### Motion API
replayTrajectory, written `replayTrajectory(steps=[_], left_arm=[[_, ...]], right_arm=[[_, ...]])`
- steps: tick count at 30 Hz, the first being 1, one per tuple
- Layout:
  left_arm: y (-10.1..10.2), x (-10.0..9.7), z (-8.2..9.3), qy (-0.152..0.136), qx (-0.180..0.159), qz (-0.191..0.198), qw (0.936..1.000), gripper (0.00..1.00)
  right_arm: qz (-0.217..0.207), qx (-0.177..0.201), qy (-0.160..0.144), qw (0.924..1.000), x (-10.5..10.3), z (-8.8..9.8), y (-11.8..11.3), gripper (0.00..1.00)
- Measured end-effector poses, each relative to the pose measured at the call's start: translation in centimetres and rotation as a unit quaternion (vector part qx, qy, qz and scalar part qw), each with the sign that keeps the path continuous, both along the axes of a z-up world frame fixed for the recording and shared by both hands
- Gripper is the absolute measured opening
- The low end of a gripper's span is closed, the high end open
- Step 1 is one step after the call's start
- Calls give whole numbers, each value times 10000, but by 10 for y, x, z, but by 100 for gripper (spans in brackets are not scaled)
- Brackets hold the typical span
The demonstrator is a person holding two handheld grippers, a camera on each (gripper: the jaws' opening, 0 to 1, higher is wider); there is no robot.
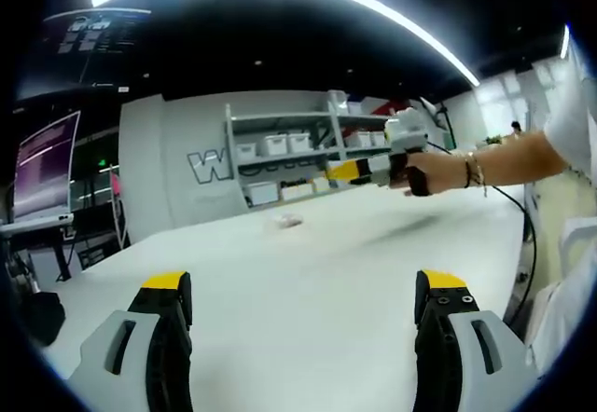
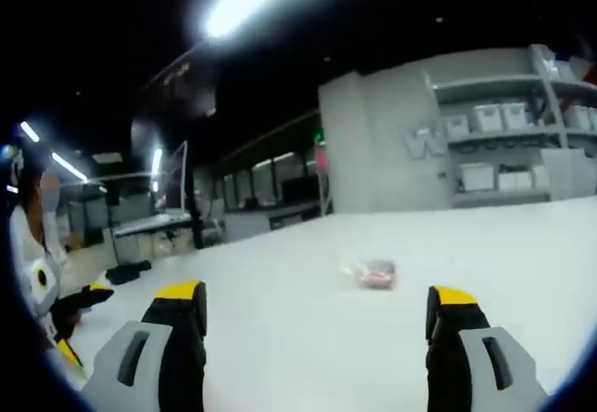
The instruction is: Open the resealable bag by pulling the two sides of the seal apart until the entire bag opening is separated and visibly accessible.
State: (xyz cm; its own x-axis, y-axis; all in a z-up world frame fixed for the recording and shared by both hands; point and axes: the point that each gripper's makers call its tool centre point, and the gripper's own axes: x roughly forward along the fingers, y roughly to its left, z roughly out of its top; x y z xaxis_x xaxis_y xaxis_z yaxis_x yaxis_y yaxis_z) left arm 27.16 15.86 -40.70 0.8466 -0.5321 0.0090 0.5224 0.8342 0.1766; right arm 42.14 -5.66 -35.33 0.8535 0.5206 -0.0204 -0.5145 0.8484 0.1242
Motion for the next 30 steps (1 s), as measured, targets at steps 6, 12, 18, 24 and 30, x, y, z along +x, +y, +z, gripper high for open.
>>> replayTrajectory(steps=[6, 12, 18, 24, 30], left_arm=[[0, 0, 1, -19, -2, 4, 10000, 98], [0, -1, 1, -14, -10, 7, 10000, 98], [1, -2, 1, -18, -29, 10, 10000, 98], [0, -2, 0, -27, -28, 6, 10000, 98], [0, -3, -1, -22, 14, 7, 10000, 98]], right_arm=[[97, 131, -94, 9998, -36, 3, -5, 100], [162, 246, -229, 9993, -72, 4, -11, 100], [116, 305, -368, 9988, -106, 6, -19, 100], [6, 315, -504, 9982, -124, 8, -39, 100], [-106, 439, -477, 9978, -144, 0, -53, 100]])
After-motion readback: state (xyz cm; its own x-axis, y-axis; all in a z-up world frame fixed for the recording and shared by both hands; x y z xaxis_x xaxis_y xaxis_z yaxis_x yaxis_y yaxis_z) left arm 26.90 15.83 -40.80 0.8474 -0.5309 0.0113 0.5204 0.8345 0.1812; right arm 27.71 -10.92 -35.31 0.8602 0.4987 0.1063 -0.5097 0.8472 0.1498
